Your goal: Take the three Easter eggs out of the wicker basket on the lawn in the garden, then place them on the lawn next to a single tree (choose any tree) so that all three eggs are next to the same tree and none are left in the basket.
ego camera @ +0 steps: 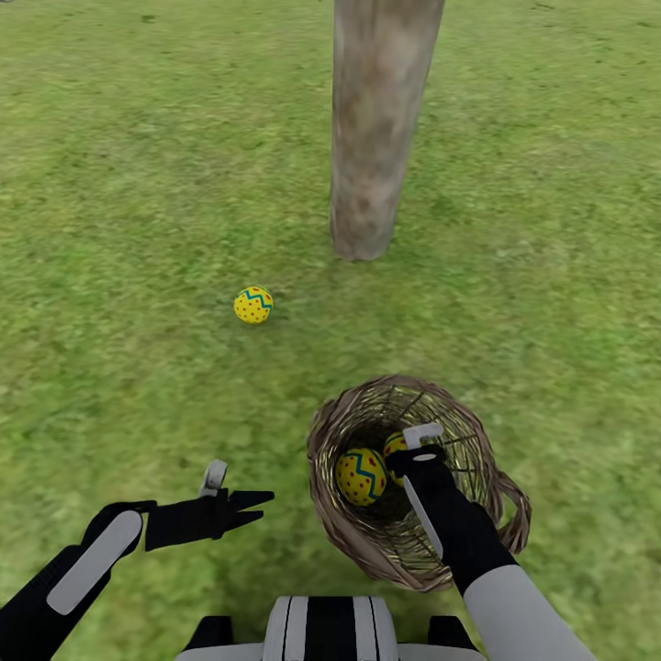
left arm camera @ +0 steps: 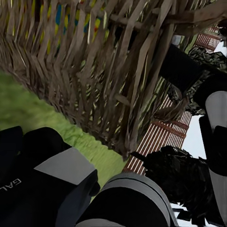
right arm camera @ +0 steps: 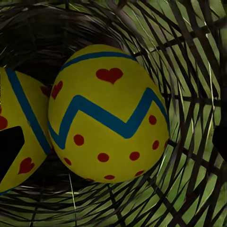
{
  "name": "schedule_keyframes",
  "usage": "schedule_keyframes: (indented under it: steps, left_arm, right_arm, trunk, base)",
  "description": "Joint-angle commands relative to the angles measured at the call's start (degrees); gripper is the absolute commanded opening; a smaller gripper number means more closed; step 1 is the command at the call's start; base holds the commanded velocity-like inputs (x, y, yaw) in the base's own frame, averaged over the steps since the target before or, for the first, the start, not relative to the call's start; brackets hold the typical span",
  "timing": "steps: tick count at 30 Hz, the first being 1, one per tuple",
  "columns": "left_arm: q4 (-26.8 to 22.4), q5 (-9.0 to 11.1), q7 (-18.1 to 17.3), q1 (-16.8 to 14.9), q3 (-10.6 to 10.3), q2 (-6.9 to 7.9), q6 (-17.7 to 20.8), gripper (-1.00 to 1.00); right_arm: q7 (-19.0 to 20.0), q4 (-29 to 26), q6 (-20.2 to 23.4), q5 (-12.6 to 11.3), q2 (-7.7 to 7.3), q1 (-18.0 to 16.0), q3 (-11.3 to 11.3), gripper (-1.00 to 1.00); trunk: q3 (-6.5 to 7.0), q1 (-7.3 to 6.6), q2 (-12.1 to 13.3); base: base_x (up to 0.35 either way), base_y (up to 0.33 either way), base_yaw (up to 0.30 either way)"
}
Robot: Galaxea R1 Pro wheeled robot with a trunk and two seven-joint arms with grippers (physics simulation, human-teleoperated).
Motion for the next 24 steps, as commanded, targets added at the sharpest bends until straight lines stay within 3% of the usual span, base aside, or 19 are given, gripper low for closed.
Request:
schedule_keyframes:
  steps: [1, 24]
  left_arm:
    - [0.03, 0.01, -0.16, -0.03, -0.08, -0.15, 0.11, 1.00]
    - [0.06, -0.02, -0.15, -0.05, -0.08, -0.65, 0.27, 1.00]
  right_arm:
    - [-0.01, -0.12, 0.40, 0.43, -0.03, -0.02, 0.13, 1.00]
    - [0.07, -0.46, -0.08, 0.36, 0.00, -0.02, 0.20, 1.00]
  trunk:
    - [-0.21, 0.21, -0.41]
    - [-1.51, 0.65, -1.22]
  base:
    - [0.000, 0.000, 0.000]
    - [0.000, 0.000, 0.000]
